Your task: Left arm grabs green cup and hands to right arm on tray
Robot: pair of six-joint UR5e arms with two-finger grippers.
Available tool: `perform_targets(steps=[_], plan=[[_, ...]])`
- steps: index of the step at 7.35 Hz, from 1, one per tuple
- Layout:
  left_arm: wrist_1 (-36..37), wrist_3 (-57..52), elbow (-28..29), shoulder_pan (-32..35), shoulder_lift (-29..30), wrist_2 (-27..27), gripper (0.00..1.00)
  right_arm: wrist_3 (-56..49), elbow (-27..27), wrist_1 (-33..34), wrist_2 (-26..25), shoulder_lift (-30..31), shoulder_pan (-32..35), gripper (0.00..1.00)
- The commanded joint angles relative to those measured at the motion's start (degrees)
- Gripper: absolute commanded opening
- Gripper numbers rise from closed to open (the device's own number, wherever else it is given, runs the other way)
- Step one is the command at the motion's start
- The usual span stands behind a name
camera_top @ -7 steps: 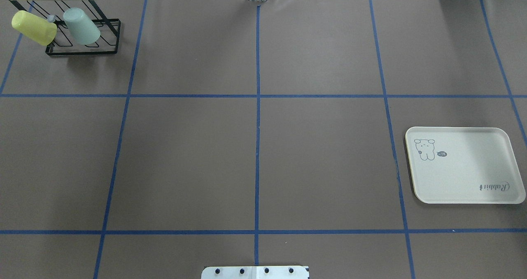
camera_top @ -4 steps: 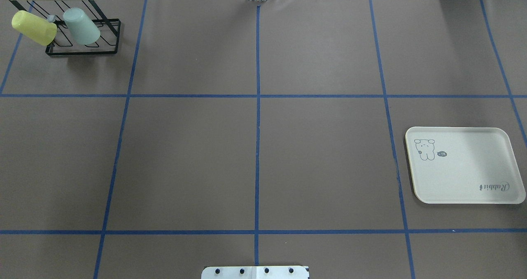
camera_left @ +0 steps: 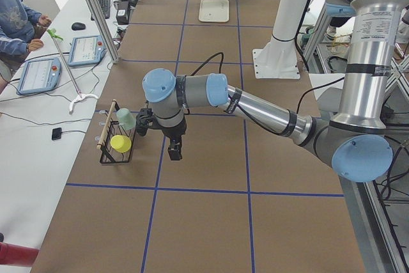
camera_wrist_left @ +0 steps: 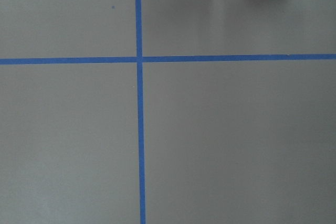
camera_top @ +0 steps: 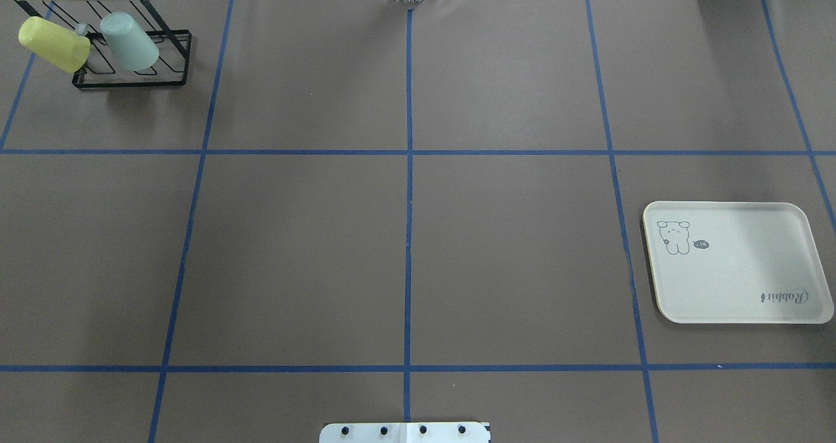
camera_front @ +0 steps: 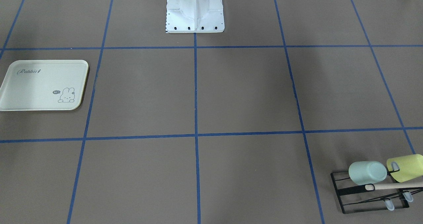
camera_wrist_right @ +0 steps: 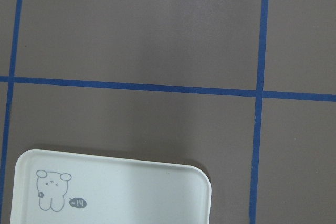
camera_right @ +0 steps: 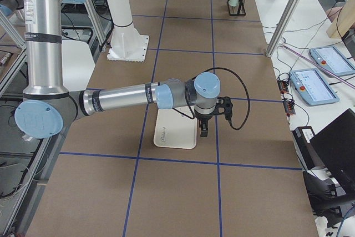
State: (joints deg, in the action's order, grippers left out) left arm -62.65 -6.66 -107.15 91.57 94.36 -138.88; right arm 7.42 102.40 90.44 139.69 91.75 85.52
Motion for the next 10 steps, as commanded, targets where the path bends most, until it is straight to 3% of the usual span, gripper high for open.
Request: perform_targets(steps=[1, 4, 5, 6, 7, 8, 10], plan=[[-0.11, 0.07, -0.34, 0.01, 0.04, -0.33, 1.0, 0.14, -0.18, -0.09, -0.3, -0.08, 0.0, 1.0], [-0.11, 0.25, -2.62, -0.08, 0.04, -0.42, 1.0, 0.23, -0.01, -0.35, -0.21, -0.16, -0.35, 1.0], [-0.37, 4.68, -3.32, -0.86, 0.73, -0.34, 1.0, -0.03, -0.09, -2.96, -0.21, 0.01, -0.44, 1.0], [-5.68, 6.99, -2.89, -4.7, 1.96, 0.45, 1.0, 0.05, -0.18, -5.6, -0.13, 1.14, -0.44, 1.0], [-8.17, 7.19, -1.41, -6.56, 2.75, 0.54, 1.0, 0.05, -0.44, -7.19, -0.12, 1.67, -0.44, 1.0], [-7.58, 8.93, 2.69, -8.06, 8.85, 0.37, 1.0, 0.05, -0.45, -7.38, -0.12, 1.77, -0.53, 1.0], [-8.45, 10.0, 9.65, -10.79, 14.87, 0.46, 1.0, 0.05, -0.53, -7.38, -0.12, 2.03, -0.62, 1.0]])
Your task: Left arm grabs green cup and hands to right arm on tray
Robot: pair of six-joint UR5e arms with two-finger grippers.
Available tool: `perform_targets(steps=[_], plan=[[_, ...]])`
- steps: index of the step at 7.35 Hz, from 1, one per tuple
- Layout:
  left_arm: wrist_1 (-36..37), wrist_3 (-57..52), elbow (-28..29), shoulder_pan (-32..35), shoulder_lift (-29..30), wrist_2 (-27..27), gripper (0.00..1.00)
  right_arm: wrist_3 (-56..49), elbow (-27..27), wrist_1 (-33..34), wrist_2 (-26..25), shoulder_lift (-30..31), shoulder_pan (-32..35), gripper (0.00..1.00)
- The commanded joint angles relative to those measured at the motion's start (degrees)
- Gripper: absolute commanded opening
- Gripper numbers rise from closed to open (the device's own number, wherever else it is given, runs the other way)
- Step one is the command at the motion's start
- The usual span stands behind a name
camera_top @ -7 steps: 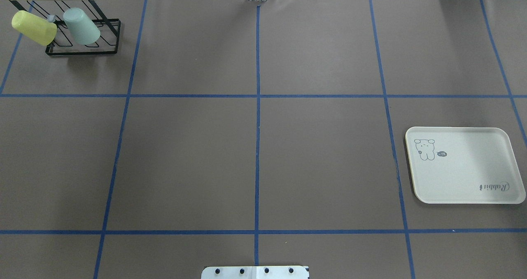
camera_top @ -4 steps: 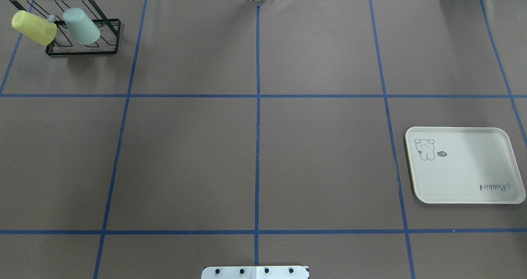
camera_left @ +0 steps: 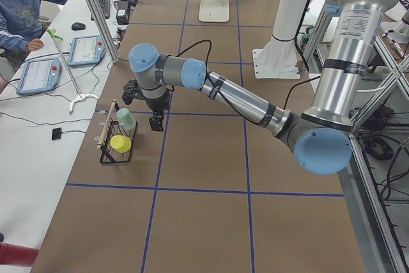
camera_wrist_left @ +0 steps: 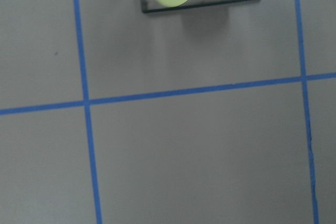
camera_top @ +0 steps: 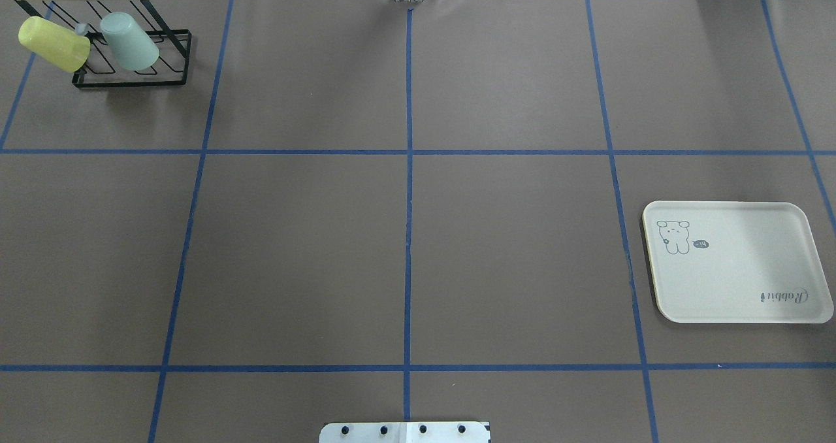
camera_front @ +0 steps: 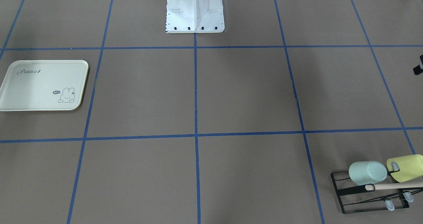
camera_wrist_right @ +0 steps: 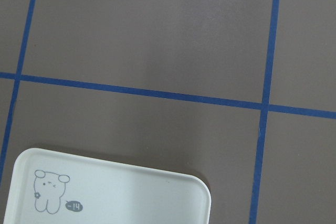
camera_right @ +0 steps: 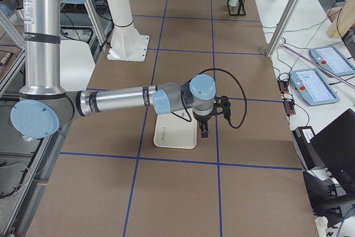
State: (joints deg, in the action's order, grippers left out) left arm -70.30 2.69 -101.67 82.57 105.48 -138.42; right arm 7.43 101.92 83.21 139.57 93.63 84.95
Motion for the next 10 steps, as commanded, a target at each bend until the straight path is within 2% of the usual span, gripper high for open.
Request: perform_targets(steps=[1, 3, 4, 5, 8, 10], plan=[[-2.02, 2.04, 6.63, -2.67, 6.81, 0.08, 1.0, -0.05, -0.06, -0.15, 0.0, 0.14, -0.05, 1.0], [-12.78, 12.8, 13.47, -7.13, 10.17, 1.82, 1.0, 0.04, -0.06, -0.15, 0.0, 0.14, -0.14, 1.0], [-17.98, 14.0, 17.51, -8.47, 11.32, 5.05, 1.0, 0.04, 0.03, -0.24, 0.0, 0.14, -0.14, 1.0], [-20.99, 14.01, 19.73, -9.61, 11.5, 5.96, 1.0, 0.04, 0.12, -0.24, 0.09, 0.14, -0.14, 1.0], [-21.46, 14.89, 25.79, -11.29, 16.75, 6.14, 1.0, -0.05, 0.03, -0.15, 1.14, 0.14, -0.14, 1.0], [-21.63, 14.98, 29.48, -12.61, 20.18, 9.56, 1.0, -0.05, -0.14, -0.15, 1.23, 0.14, -0.49, 1.0]])
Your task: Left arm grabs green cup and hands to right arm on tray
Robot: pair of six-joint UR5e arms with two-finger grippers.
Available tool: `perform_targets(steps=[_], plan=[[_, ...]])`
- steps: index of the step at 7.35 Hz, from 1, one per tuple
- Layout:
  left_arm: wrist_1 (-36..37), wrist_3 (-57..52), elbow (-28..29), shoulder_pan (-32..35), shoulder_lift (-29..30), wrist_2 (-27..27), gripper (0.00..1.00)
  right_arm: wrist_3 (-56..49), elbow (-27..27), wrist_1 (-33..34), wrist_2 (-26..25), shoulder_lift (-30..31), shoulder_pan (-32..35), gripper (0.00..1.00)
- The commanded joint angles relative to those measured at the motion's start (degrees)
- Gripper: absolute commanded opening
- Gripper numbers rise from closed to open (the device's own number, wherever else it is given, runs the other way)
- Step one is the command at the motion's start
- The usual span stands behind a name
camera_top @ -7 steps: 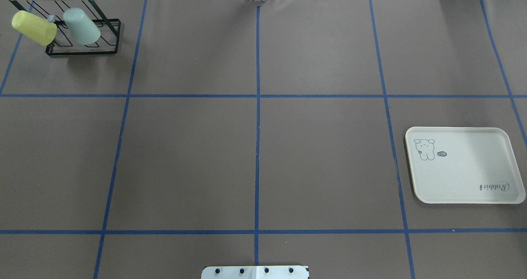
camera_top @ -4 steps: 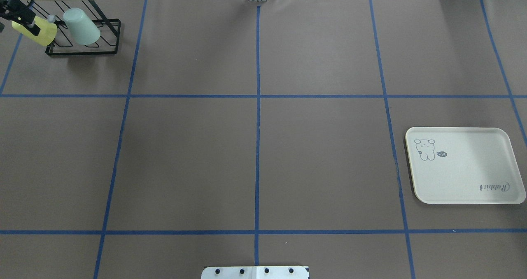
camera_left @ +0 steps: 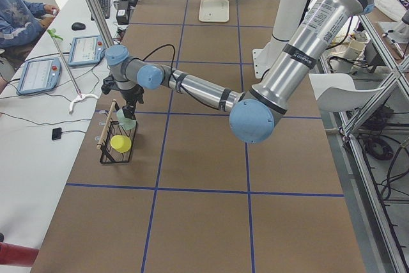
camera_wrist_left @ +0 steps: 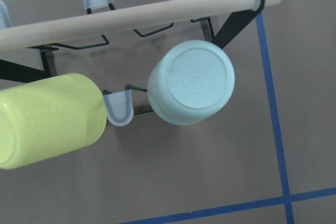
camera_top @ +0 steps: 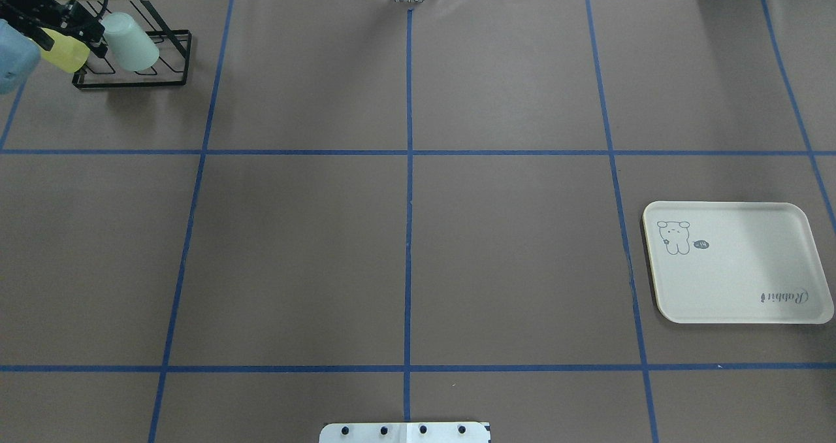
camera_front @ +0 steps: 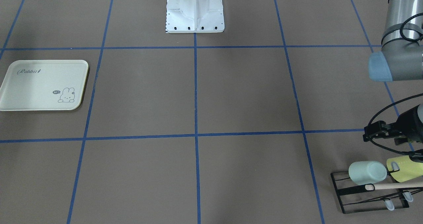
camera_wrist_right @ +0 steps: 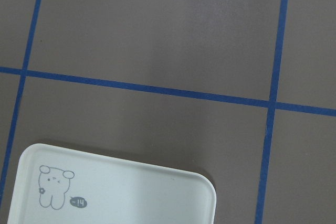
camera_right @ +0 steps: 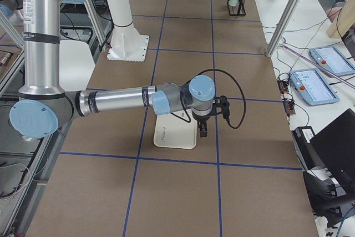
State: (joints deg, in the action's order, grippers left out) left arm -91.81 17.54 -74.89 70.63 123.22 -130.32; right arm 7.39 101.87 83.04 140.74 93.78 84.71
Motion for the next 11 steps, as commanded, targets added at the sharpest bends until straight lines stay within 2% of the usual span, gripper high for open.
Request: perform_targets(steps=[1, 8, 11], plan=[[-0.12, 0.39, 4.39, -1.36, 3.33, 1.56, 1.0, 0.0, -0.1, 0.01, 0.06, 0.0, -0.33, 1.0], [-4.16, 2.15, 14.93, -2.42, 8.42, 1.82, 0.99, 0.0, -0.1, 0.01, 0.06, 0.0, -0.51, 1.0], [-5.39, 2.85, 16.79, -2.34, 8.96, 3.76, 0.98, 0.0, -0.1, 0.01, 0.15, 0.09, -0.68, 1.0]])
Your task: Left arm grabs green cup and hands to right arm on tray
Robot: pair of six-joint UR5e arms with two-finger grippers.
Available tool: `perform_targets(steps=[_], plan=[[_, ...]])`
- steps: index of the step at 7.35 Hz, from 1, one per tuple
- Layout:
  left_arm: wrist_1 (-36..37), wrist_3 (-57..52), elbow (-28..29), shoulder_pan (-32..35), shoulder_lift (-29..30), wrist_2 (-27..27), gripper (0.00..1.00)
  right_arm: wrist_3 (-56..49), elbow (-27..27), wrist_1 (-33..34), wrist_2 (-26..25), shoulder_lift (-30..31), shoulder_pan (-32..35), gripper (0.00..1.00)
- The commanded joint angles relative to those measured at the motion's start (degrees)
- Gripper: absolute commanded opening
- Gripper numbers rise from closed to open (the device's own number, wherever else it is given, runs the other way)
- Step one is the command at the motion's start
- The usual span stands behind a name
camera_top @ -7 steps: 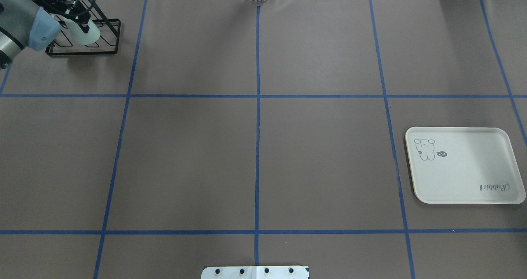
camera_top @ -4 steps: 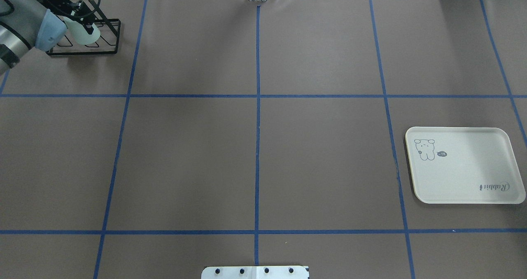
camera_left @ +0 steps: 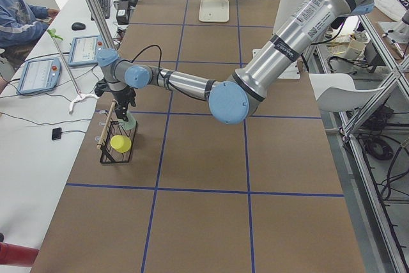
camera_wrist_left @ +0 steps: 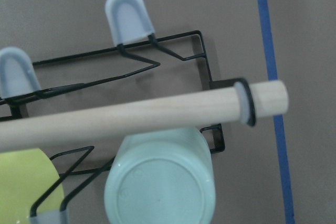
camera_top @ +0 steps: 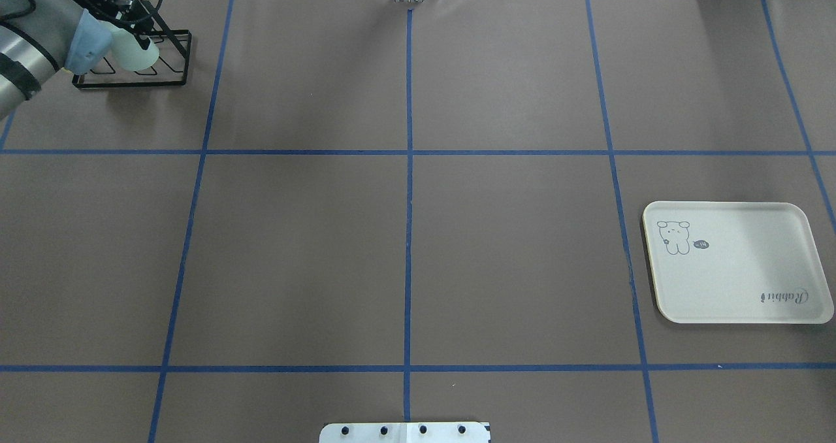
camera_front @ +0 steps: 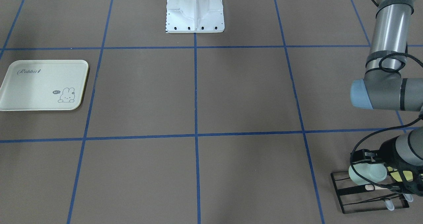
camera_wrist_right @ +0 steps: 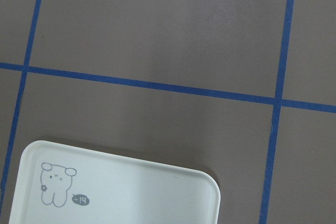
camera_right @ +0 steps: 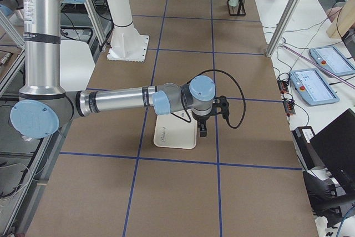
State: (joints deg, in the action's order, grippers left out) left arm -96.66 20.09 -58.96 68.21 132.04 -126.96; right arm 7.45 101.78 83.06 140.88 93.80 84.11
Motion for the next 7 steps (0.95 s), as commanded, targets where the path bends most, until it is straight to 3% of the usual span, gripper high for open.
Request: perform_targets(steps=[1, 7], plan=[[-0.55, 0.82, 0.95, 0.08, 0.24, 0.4, 0.98, 0.02, 0.0, 0.0, 0.01, 0.07, -0.09, 1.0], [-2.92, 1.62, 2.09, 0.16, 0.68, 0.4, 0.87, -0.06, 0.09, -0.09, 0.36, 0.34, -0.09, 1.0]])
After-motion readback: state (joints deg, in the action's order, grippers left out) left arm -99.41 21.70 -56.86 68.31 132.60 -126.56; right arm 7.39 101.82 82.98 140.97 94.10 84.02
